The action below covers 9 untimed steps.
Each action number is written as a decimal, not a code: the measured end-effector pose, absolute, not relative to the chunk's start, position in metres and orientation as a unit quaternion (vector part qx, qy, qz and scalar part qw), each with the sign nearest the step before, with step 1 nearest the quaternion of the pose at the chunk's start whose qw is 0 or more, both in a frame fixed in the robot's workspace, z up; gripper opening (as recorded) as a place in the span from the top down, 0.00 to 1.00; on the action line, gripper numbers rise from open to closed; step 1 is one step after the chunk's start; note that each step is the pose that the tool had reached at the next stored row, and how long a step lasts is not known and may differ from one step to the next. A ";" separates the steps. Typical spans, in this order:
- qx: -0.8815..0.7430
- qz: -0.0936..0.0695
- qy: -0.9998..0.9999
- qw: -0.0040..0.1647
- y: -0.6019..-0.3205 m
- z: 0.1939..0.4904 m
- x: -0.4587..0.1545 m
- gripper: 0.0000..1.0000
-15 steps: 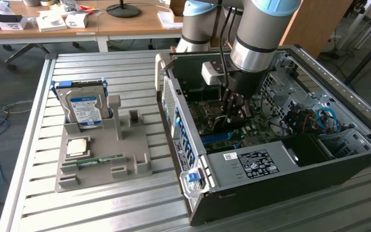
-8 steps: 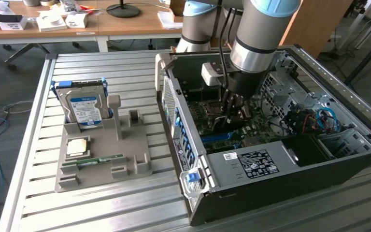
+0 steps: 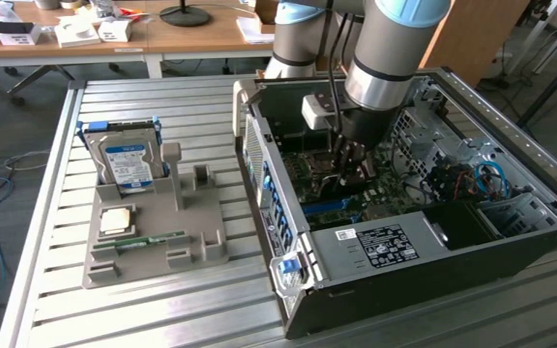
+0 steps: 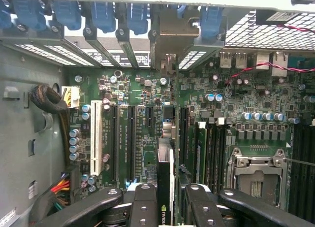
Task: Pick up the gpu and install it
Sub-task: 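Insert the gpu into the slot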
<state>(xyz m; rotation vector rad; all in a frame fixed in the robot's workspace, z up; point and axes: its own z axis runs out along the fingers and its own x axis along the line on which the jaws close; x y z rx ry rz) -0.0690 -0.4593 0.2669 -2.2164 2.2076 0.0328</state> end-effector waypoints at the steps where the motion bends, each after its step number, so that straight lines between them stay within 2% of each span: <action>1: -0.708 0.011 0.706 0.007 -0.459 0.267 -0.069 0.74; 9: -0.708 0.011 0.706 0.007 -0.459 0.265 -0.070 0.74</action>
